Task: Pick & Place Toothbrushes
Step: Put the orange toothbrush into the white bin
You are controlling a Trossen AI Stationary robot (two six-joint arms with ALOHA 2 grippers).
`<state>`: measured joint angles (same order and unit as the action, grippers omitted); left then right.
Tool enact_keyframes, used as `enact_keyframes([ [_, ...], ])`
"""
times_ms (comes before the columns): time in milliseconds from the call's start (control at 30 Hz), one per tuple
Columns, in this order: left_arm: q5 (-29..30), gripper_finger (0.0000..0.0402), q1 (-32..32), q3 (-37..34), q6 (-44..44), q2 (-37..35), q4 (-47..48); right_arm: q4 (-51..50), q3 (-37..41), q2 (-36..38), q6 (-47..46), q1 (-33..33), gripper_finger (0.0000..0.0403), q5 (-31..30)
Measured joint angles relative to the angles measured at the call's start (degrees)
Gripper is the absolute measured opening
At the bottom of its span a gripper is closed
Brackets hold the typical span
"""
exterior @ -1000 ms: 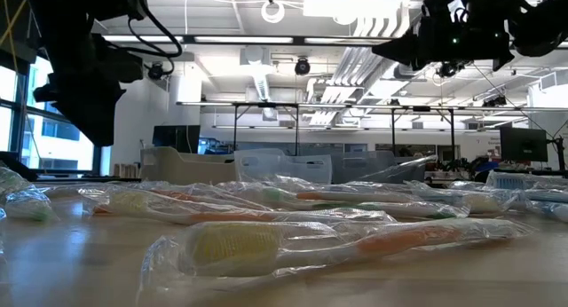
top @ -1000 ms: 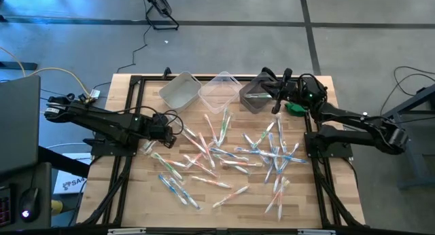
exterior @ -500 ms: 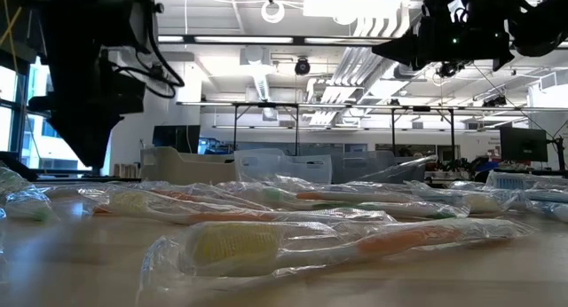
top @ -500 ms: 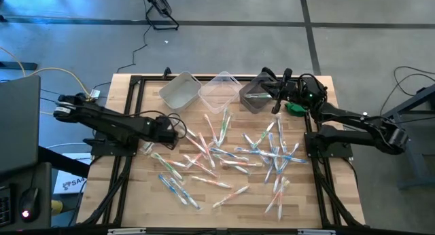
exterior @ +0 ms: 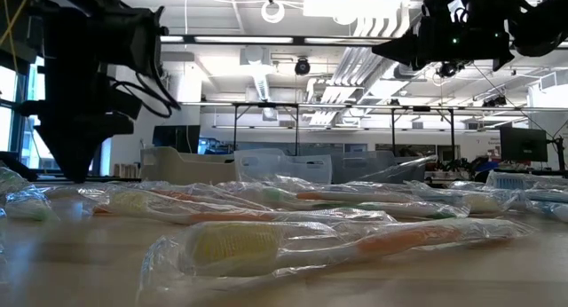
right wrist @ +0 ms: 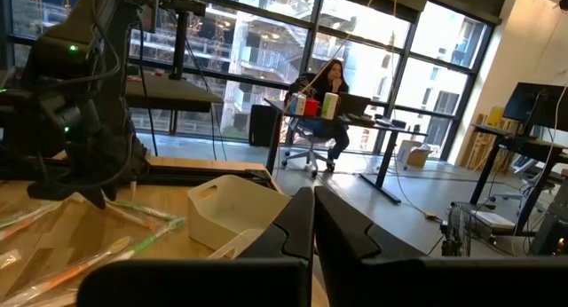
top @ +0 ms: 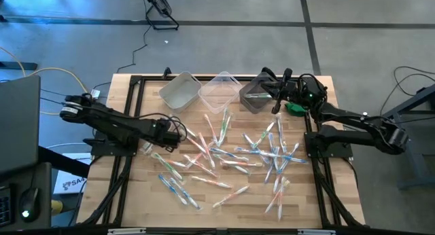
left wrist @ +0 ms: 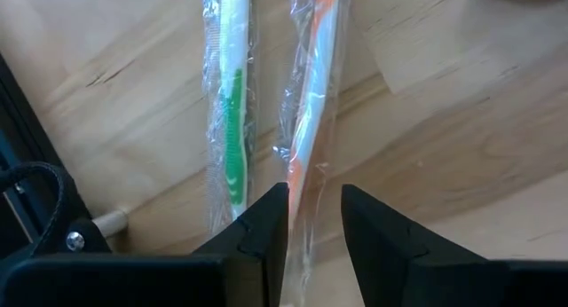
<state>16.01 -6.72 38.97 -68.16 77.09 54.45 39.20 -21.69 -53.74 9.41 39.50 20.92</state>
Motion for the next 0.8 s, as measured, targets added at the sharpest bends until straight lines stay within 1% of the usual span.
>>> enact_keyframes([
  [267,0.0,0.0102,0.0,0.0,0.0,2.6,0.0,0.0,0.0,0.0,0.0,0.0,0.0005,0.0],
  [533,0.0,0.0102,0.0,-0.1,-0.1,2.7,-0.3,0.0,0.0,0.0,0.0,0.0,0.0005,0.0],
  [800,-1.6,0.0102,0.0,-3.6,-1.2,2.5,-6.6,0.0,0.0,0.0,0.0,0.0,0.0005,0.0],
])
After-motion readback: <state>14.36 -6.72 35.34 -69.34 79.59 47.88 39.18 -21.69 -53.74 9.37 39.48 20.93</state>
